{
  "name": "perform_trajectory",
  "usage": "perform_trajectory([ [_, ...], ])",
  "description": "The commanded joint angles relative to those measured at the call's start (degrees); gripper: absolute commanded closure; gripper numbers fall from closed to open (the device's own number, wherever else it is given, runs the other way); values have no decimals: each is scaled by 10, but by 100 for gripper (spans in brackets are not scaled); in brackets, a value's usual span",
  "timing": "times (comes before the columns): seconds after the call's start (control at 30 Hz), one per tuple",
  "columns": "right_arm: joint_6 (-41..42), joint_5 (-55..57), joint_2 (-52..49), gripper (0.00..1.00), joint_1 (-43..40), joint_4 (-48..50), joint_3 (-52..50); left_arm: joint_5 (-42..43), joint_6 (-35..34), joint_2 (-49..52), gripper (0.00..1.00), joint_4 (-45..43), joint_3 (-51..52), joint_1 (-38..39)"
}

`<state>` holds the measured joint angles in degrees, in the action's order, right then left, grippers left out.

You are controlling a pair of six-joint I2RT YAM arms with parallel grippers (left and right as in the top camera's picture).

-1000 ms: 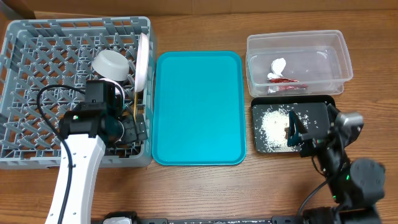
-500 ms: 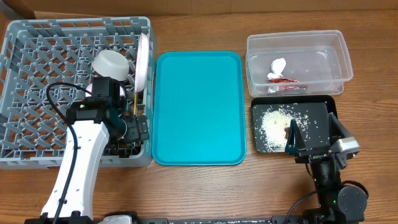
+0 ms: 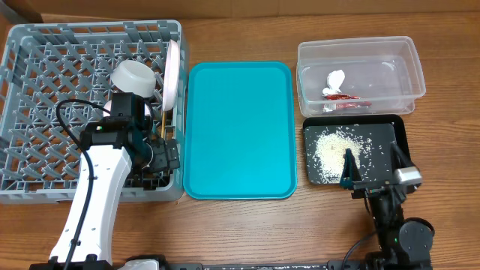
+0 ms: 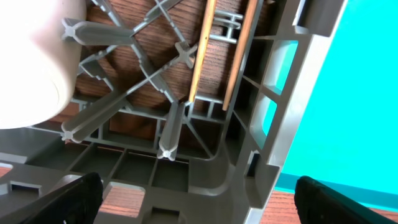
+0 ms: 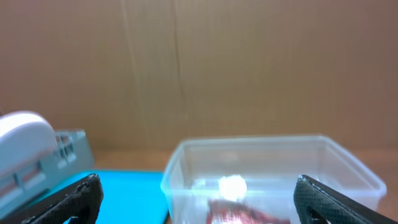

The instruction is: Sort waste into correct bins and load items into the dishwasher

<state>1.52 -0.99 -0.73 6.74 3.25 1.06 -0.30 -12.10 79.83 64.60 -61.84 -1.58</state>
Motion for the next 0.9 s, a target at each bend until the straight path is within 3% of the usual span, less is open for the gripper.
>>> perform_trajectory([
  [0.0,-16,-1,6,0,-1,-43,-6,-5,-3,3,0,-2,3,1],
  [0.07,-16,-11,6,0,-1,-83,-6,-5,-3,3,0,-2,3,1],
  [0.87,-16,-12,6,0,-1,-79,-6,-5,-3,3,0,-2,3,1],
])
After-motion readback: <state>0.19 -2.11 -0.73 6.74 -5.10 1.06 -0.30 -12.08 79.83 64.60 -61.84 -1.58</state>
